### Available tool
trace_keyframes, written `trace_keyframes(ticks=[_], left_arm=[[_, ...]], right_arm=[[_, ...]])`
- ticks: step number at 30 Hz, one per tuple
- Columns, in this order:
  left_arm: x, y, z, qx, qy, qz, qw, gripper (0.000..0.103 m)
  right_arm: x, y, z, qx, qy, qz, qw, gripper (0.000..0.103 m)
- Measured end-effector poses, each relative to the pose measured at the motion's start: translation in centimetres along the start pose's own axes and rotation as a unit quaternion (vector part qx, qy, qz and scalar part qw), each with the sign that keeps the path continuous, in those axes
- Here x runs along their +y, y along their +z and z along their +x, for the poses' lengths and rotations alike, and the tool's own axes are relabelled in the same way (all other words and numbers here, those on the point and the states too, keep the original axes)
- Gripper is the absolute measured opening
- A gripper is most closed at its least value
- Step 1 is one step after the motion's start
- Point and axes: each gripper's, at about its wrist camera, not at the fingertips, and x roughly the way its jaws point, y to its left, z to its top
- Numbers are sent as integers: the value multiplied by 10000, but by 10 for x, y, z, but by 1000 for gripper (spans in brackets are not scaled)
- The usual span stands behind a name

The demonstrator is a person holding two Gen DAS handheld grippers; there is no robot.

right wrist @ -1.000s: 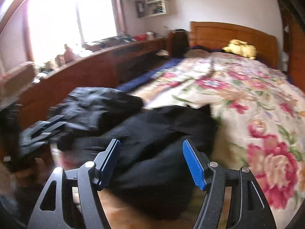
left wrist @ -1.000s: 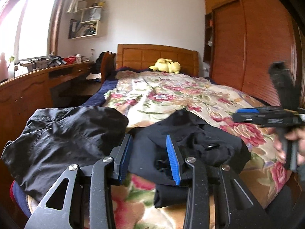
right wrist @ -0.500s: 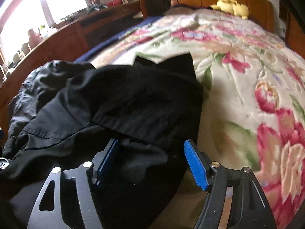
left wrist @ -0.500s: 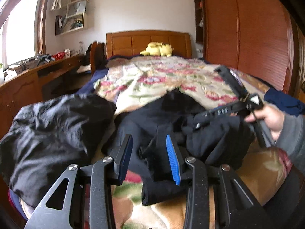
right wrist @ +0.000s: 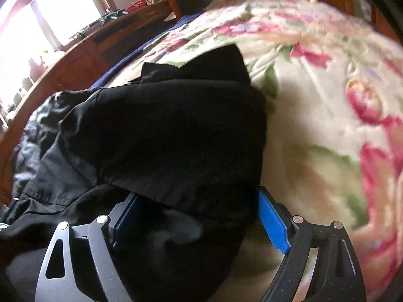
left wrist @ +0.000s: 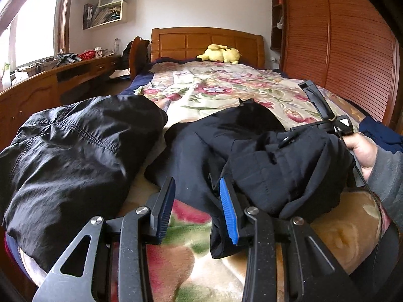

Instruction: Fold large clothes

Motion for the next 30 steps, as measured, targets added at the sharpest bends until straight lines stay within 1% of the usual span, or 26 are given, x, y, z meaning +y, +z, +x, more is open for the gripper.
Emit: trace_keyframes(ticks=[2,4,5,7,8,9,11,13,14,16,17,18,20,23,26,28,30], left_arm=[[0,0,1,-7,9,2,10000,38],[0,0,0,-10,23,12,10000,38],[0,0,0,-17,28,8,10000,38],[0,0,0,-38,37,-1,10000,38],[0,1,-1,-47,48,-5,10000,38],[1,1,-1,-57,59,-7,10000,38],[2,3,-4,-110,109,-11,9999,38],[7,6,-8,-181,122,-81,9997,38],[9,8,-10,-215,107,-130,9996,38],[12,12,-13,-268,51,-209,9994,38],[12,12,-13,-275,37,-216,9994,38],[12,13,-13,-285,31,-208,9994,38],[11,13,-12,-306,30,-175,9994,38],[11,12,-9,-323,-5,-196,9993,38],[10,12,-7,-303,-31,-182,9994,38],[10,14,-6,-291,-27,-146,9995,38],[11,16,-6,-301,-14,-126,9995,38]], right_arm=[[-1,-1,3,31,227,-15,9997,85],[-2,0,5,52,535,-76,9985,66],[-2,-1,5,53,645,-110,9978,61],[-1,-3,2,8,792,-182,9967,39],[1,-5,-1,-52,813,-249,9964,34],[4,-8,-4,-143,748,-375,9964,28],[13,-12,-13,-334,488,-558,9967,22],[22,-16,-27,-656,175,-736,9950,16],[23,-20,-40,-805,70,-782,9937,16],[19,-17,-53,-1016,-96,-741,9920,14],[17,-15,-59,-1097,-221,-741,9910,14],[13,-13,-64,-1097,-252,-728,9910,14],[6,-12,-67,-1041,-246,-734,9915,14],[12,-16,-49,-637,-331,-786,9943,17],[20,-16,-42,-577,-411,-845,9939,26],[24,-13,-48,-588,-543,-920,9925,42],[29,-12,-64,-771,-807,-1123,9874,48]])
